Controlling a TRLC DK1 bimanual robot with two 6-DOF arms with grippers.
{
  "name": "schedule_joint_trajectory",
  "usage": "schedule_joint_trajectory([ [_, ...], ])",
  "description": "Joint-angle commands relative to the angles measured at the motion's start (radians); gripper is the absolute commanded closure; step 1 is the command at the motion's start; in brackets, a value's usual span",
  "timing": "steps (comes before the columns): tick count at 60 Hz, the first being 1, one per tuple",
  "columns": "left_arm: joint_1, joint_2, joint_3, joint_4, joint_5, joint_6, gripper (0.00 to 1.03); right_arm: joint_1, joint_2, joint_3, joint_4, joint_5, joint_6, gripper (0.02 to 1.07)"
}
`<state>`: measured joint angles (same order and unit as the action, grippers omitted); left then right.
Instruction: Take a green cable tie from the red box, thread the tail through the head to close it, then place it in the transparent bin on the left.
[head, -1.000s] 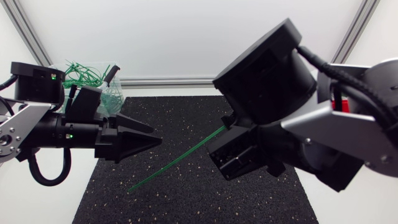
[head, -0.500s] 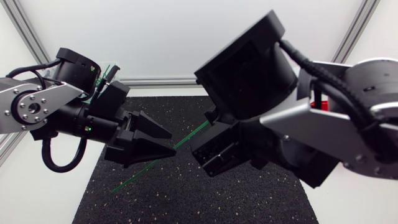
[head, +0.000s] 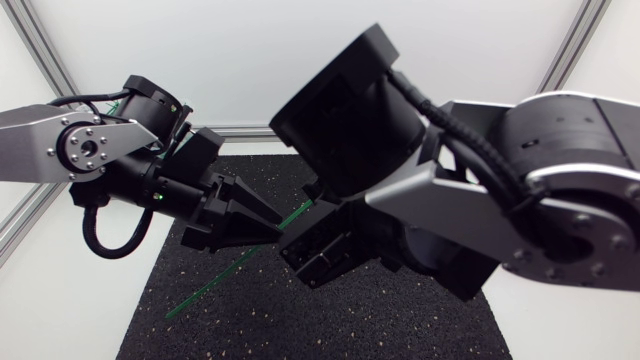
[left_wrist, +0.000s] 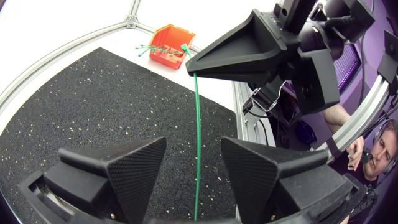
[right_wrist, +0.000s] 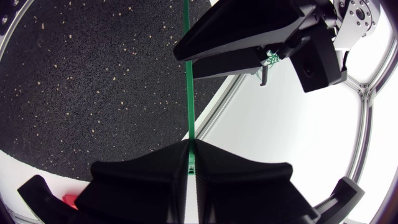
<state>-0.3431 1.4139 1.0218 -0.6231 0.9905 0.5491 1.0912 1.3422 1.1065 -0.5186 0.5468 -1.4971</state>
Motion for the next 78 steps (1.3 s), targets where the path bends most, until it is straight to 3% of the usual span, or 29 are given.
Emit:
schedule_joint_trajectory([
  [1,0.012,0.034,0.044,-0.036,0.008,0.063,0.47,0.012,0.021,0.026,0.009,-0.004,-0.029,1.01],
  [8,0.013,0.053,0.054,-0.046,-0.001,0.08,0.48,0.013,0.029,0.027,0.011,-0.004,-0.028,1.01],
  [19,0.027,0.059,0.075,-0.052,-0.001,0.086,0.65,0.016,0.034,0.027,0.011,-0.001,-0.026,1.01],
  [26,0.029,0.059,0.078,-0.064,-0.003,0.098,0.66,0.018,0.035,0.03,0.011,0.001,-0.026,1.01],
  [32,0.029,0.062,0.078,-0.07,-0.006,0.103,0.83,0.018,0.038,0.033,0.011,0.001,-0.026,1.01],
  [44,0.024,0.063,0.086,-0.096,-0.007,0.112,0.82,0.021,0.043,0.033,0.011,0.002,-0.025,1.01],
  [46,0.021,0.063,0.087,-0.101,-0.007,0.115,0.78,0.022,0.043,0.033,0.011,0.002,-0.023,1.01],
  [78,-0.005,0.062,0.087,-0.124,-0.013,0.129,0.79,0.024,0.041,0.013,0.02,0.005,-0.022,1.01],
])
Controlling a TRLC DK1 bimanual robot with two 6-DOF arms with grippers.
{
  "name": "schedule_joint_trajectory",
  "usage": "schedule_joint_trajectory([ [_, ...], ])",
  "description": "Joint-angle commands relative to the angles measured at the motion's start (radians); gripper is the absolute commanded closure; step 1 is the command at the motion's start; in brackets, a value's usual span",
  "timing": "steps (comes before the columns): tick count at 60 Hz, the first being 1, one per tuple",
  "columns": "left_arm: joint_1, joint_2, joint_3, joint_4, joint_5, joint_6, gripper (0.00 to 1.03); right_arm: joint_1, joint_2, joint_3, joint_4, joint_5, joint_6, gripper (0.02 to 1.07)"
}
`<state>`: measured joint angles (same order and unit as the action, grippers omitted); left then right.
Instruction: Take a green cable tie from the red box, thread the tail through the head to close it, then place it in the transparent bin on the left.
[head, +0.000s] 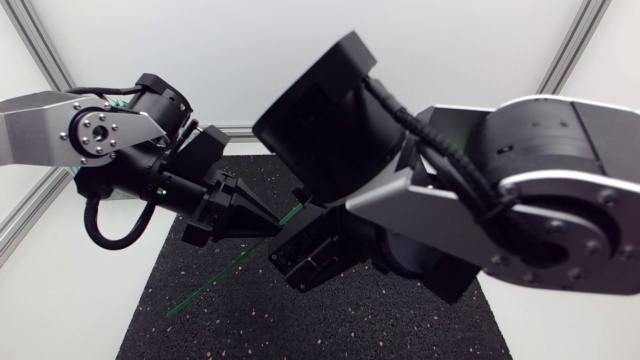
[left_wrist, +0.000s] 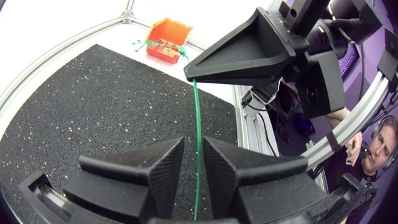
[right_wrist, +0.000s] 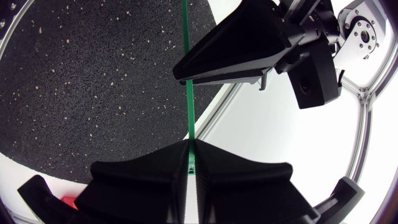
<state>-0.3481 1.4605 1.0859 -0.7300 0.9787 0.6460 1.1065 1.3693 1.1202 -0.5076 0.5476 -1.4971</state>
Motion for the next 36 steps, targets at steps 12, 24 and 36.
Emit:
schedule_joint_trajectory([
  [12,0.012,0.014,0.025,-0.017,-0.003,0.037,0.79,0.009,0.02,-0.011,0.006,0.008,-0.022,1.01],
  [24,0.015,0.011,0.031,-0.016,-0.002,0.037,0.89,0.009,0.024,-0.02,0.009,0.008,-0.017,1.01],
  [36,0.011,0.012,0.028,-0.017,-0.002,0.041,0.94,0.01,0.024,-0.025,0.011,0.009,-0.015,1.01],
])
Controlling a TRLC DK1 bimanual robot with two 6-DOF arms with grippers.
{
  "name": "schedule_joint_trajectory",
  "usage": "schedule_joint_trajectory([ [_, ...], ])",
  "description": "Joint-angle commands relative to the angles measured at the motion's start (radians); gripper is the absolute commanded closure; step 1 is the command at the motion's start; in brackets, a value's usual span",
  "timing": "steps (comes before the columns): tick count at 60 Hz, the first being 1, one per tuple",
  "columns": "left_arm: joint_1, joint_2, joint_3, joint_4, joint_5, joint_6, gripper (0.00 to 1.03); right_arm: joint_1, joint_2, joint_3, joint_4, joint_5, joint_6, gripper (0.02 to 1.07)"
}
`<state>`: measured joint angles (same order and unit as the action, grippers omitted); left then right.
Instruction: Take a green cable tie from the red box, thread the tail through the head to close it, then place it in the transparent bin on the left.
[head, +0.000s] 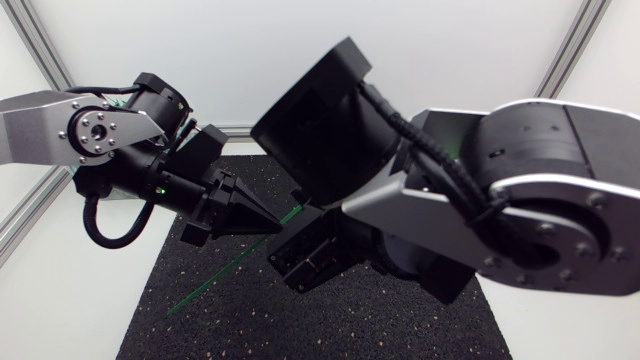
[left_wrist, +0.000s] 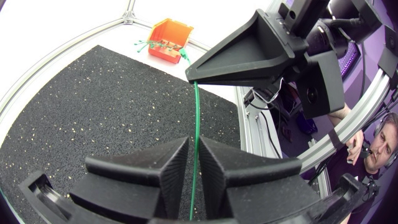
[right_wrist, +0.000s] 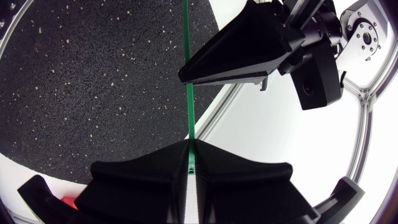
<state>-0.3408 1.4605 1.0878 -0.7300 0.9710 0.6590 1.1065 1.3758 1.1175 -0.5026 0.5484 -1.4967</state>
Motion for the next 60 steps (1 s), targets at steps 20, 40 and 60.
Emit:
schedule_joint_trajectory([
  [20,-0.001,0.018,0.024,-0.016,0.003,0.027,0.99,0.01,0.02,-0.021,0.004,0.018,-0.017,1.01],
  [40,-0.018,0.021,0.023,0.05,0.008,-0.075,0.99,0.0,-0.026,0.005,-0.011,0.016,0.029,0.71],
  [60,-0.03,0.011,-0.011,0.147,0.008,-0.182,0.99,-0.089,-0.073,0.081,0.021,-0.002,0.112,0.37],
])
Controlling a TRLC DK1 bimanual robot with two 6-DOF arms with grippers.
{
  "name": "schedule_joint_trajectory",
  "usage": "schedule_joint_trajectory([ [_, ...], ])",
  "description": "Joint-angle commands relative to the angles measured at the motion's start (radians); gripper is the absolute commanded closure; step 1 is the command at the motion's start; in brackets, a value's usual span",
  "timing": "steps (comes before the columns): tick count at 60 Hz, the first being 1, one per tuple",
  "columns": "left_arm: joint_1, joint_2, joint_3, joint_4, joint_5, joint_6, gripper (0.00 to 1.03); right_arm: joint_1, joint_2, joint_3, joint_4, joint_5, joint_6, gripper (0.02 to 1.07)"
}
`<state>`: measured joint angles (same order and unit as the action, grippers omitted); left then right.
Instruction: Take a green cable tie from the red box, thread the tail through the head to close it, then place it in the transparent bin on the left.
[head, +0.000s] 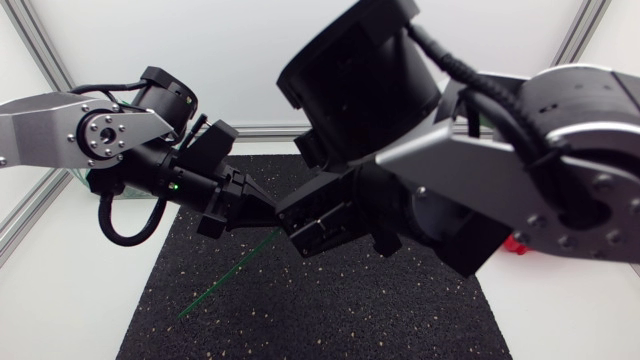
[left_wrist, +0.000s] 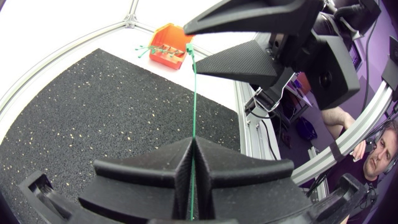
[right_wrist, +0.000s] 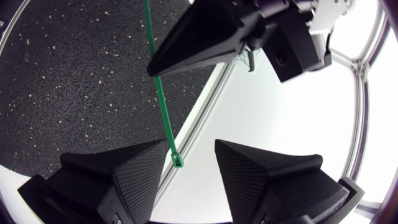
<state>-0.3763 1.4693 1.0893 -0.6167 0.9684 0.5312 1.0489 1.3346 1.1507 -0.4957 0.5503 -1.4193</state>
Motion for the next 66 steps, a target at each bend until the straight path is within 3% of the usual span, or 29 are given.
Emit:
schedule_joint_trajectory([
  [1,0.008,-0.003,-0.02,0.064,0.01,-0.079,0.99,-0.044,-0.037,0.058,0.014,-0.012,0.048,0.37],
  [9,0.025,-0.009,-0.048,0.242,0.01,-0.24,0.99,-0.151,-0.057,0.138,-0.021,-0.095,0.157,0.37],
  [14,0.017,-0.007,-0.065,0.357,0.01,-0.335,0.99,-0.247,-0.058,0.195,-0.09,-0.217,0.287,0.37],
  [23,-0.007,0.006,-0.086,0.471,0.013,-0.415,0.99,-0.402,-0.074,0.228,-0.198,-0.474,0.488,0.37],
  [42,-0.015,-0.033,-0.278,1.083,0.012,-0.935,0.99,-0.618,-0.083,0.098,-0.238,-0.894,0.81,0.38],
  [46,-0.026,-0.046,-0.298,1.111,0.01,-0.964,0.99,-0.668,-0.078,0.064,-0.238,-1.021,0.839,0.38],
  [57,-0.084,-0.086,-0.324,1.152,-0.037,-0.994,1.0,-0.724,-0.026,-0.037,-0.23,-1.25,0.879,0.38],
  [66,-0.131,-0.087,-0.344,1.241,-0.073,-1.053,1.0,-0.705,-0.009,-0.089,-0.227,-1.354,0.905,0.38],
])
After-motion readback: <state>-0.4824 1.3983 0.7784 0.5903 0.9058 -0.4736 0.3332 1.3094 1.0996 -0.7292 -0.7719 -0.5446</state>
